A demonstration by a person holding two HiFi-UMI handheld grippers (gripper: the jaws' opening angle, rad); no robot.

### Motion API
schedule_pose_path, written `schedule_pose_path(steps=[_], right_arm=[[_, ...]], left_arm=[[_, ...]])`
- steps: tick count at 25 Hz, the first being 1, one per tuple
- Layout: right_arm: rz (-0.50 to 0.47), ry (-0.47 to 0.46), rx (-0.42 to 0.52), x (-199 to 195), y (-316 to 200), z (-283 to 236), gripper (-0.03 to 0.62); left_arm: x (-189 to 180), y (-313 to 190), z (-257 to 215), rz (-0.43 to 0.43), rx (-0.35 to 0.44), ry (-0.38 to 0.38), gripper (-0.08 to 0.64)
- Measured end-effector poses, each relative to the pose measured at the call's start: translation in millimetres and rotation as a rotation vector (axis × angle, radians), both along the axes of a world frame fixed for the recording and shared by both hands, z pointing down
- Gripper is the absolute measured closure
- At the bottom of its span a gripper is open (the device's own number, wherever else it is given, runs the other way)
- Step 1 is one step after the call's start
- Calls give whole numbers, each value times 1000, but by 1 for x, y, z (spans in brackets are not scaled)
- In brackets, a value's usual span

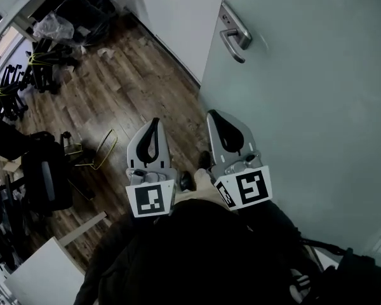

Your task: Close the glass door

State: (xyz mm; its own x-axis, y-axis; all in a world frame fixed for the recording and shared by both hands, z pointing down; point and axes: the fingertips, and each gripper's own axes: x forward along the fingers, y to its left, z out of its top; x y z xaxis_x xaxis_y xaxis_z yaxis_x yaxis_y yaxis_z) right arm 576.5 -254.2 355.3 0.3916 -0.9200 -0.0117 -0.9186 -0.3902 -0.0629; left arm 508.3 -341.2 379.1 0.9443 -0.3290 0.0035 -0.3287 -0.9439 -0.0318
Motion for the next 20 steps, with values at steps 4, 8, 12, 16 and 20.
schedule_pose_path(steps=[4,8,12,16,20], right_arm=[[22,11,2,28,-22,-1,591],[19,27,20,61,-44,-8,591],[11,28,41,107,-71,-9,591],[13,57,59,145,-91,-17,592],[74,126,87,180,-95,-37,589]], left_arm=[[35,-21,2,34,-1,0,563],[78,-41,-2,65,12,1,563],[137,-64,-2,100,30,-4,563],[183,-79,-10,128,48,23,563],[218,-93,-13,159,29,23,563]])
